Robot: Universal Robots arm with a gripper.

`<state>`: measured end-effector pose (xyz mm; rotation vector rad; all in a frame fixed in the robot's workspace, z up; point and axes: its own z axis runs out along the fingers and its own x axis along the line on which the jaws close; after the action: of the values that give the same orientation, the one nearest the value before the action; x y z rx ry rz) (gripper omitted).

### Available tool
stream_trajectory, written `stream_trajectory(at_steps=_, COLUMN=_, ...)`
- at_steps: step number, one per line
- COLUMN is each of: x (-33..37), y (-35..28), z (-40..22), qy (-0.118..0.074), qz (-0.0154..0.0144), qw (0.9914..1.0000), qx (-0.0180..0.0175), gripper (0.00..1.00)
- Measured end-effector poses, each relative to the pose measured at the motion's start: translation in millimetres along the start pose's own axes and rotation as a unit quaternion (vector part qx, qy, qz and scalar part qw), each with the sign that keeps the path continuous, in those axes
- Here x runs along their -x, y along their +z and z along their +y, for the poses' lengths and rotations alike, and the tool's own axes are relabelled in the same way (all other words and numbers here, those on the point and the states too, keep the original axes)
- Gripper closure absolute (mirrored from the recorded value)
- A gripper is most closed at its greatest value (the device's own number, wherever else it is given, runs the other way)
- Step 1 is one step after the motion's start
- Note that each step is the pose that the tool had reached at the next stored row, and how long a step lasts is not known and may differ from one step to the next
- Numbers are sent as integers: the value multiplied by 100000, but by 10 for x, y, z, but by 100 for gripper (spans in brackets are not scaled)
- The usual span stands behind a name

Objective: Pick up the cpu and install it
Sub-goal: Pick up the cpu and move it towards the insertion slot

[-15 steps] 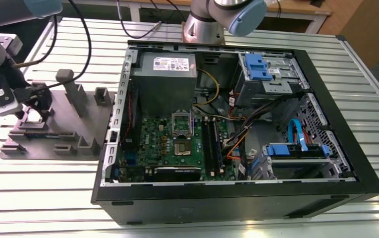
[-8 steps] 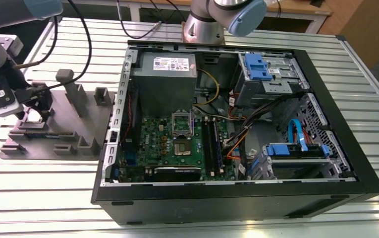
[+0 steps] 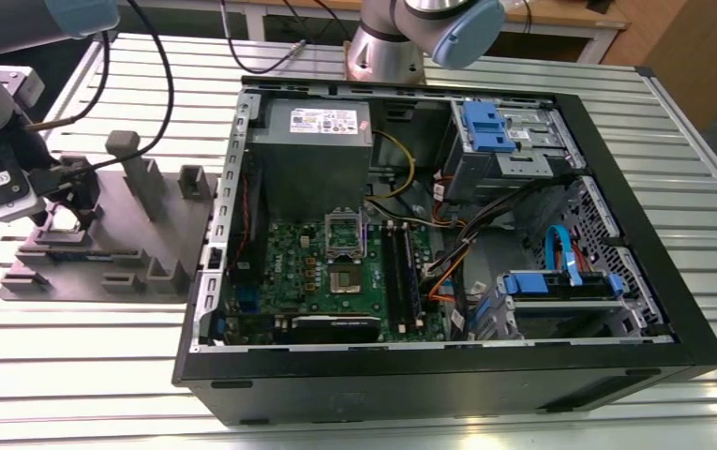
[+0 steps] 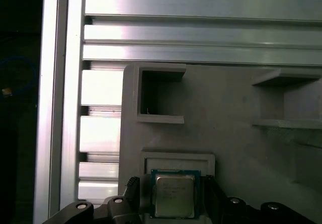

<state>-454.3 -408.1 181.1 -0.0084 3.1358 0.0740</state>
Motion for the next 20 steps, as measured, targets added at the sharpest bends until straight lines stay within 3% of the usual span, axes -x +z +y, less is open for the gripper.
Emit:
stream_trajectory(at_steps=11, x=0, y=5, z=-7, qy=0, qz=1, qw=100000, qx=-141, gripper=38)
stream_trajectory(at_steps=13, x=1, y=6, z=-7, qy=1, qz=-5, qw=100000, qx=-135, gripper=39)
stream_trajectory(at_steps=14, x=2, y=7, z=-7, qy=0, qz=-8, qw=100000, qx=-133, gripper=46)
stream_trajectory(at_steps=20, x=4, y=-1, z=-7, qy=3, qz=-2, qw=100000, qx=-143, gripper=46)
